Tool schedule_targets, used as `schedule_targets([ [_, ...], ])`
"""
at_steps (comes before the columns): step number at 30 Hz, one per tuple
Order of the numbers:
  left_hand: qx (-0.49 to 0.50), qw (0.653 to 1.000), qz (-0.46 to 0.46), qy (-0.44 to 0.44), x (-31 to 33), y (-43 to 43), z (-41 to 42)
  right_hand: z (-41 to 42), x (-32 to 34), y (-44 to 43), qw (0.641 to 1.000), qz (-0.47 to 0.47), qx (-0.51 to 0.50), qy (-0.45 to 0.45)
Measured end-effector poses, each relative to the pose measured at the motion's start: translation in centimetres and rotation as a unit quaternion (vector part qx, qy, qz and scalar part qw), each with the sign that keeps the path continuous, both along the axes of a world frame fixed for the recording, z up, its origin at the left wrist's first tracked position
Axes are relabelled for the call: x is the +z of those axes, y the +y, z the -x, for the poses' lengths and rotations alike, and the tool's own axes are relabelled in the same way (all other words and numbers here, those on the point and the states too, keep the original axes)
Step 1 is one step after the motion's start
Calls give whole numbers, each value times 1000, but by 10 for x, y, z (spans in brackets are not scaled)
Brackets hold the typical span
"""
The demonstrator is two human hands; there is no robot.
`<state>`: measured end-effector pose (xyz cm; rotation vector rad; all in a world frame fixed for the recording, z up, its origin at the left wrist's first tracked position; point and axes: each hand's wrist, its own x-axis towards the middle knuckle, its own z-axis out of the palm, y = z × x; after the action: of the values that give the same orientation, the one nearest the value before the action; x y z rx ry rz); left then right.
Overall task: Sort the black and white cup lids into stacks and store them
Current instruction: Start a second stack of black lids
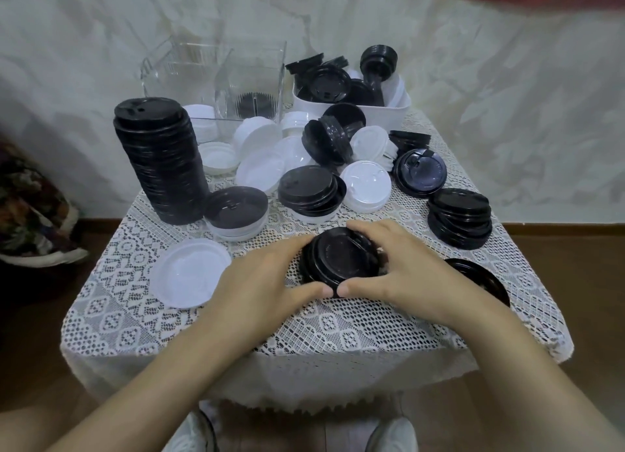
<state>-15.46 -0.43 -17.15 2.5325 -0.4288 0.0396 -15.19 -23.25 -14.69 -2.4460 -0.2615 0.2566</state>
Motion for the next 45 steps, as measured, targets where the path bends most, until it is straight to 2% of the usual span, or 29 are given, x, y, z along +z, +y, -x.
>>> schedule_targets([
  [7,3,1000,12,12,-9,4,-3,-1,-3,-2,1000,1,-19,-2],
  [13,-7,999,-36,20,-9,2,-4,0,2,-3,999,13,-34,-4],
  [19,-45,996,-68,21,-4,1,-9,-1,11,-18,995,9,-93,-23],
  [22,-39,997,-64,25,-2,-2,-11,4,12,-10,998,4,-57,-8],
  [25,-19,998,-60,10,-3,-5,-5,7,6,3,998,43,-26,-25],
  [31,1,997,-76,-3,-9,-6,3,7,2,12,994,99,-20,-34],
  [38,-24,998,-60,15,-6,-1,-2,7,12,-2,998,68,3,16],
  [45,-45,998,-41,20,-7,2,-5,6,8,-1,998,66,-13,15],
])
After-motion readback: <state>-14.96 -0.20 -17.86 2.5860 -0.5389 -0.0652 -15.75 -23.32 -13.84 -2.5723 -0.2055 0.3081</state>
